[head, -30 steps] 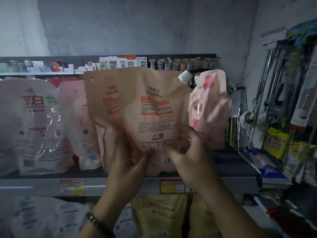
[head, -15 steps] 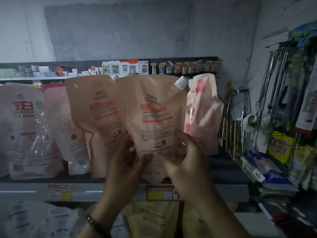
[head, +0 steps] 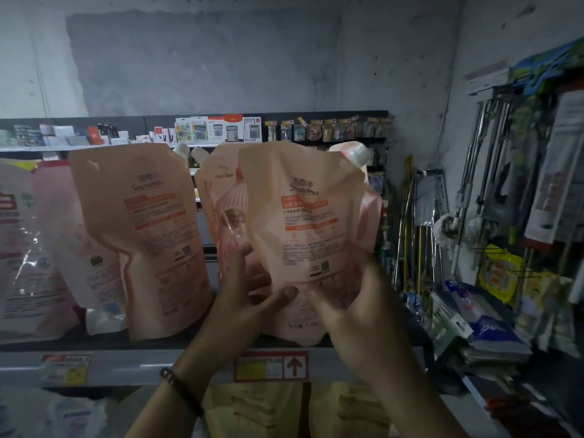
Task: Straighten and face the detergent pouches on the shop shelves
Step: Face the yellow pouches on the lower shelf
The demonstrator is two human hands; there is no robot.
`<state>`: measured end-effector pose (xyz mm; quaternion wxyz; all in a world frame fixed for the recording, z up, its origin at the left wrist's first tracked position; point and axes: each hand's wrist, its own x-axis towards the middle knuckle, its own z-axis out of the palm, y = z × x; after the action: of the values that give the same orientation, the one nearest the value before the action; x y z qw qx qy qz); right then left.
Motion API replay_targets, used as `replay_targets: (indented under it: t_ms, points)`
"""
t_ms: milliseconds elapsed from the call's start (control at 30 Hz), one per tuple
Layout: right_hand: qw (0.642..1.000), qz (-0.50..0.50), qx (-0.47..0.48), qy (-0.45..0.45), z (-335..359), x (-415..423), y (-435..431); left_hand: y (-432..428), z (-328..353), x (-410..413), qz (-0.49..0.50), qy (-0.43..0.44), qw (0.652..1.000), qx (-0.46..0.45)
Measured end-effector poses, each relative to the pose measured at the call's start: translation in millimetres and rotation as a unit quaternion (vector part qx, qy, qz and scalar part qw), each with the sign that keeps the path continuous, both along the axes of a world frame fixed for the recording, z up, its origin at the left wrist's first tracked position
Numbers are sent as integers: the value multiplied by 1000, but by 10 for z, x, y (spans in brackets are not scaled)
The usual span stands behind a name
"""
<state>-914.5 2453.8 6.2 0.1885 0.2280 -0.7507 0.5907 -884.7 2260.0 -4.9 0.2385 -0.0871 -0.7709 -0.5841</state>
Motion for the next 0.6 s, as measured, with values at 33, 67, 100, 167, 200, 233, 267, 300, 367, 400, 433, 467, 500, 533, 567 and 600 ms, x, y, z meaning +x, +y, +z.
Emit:
replay_targets:
  t_ms: [33, 67, 100, 167, 200, 233, 267, 300, 367, 400, 433, 467, 500, 533, 567, 600]
  points:
    - [1000, -5, 4, 5, 3, 14, 9, -5, 27, -9, -16, -13, 1000, -16]
    - [1000, -3, 6, 8, 7, 36, 6, -6, 43, -29, -32, -21, 999, -33]
    - [1000, 2, 8, 10, 11, 58, -6, 3, 50, -53, -47, -25, 998, -45]
    - [1000, 16, 14, 12, 23, 104, -50, 39, 66, -92, -62, -37, 996, -43]
    - [1000, 21, 17, 14, 25, 124, -71, 46, 67, -116, -58, -39, 997, -36]
    - [999, 28, 17, 15, 29, 142, -93, 49, 70, -137, -50, -40, 998, -29]
    - [999, 37, 18, 16, 29, 159, -109, 47, 68, -154, -43, -29, 998, -28]
    - [999, 46, 20, 16, 33, 177, -123, 51, 69, -166, -43, -14, 999, -26]
    - [999, 47, 17, 14, 41, 186, -133, 85, 37, -196, -59, 22, 998, -5]
    - [999, 46, 15, 12, 51, 190, -129, 119, 37, -191, -58, 36, 998, 9]
    - [999, 48, 11, 9, 61, 192, -126, 161, 46, -176, -59, 53, 997, 23]
    - [999, 52, 9, 6, 78, 199, -118, 205, 47, -160, -61, 76, 995, 26]
    - [998, 59, 5, 2, 98, 206, -105, 250, 49, -142, -59, 100, 993, 25]
    - [998, 63, 0, -4, 120, 209, -96, 303, 57, -115, -48, 119, 992, 19]
    - [998, 66, -10, -1, 143, 202, -87, 360, 71, -89, -33, 127, 991, 18]
    - [997, 69, -16, 2, 144, 177, -78, 395, 55, -85, -6, 141, 990, 10]
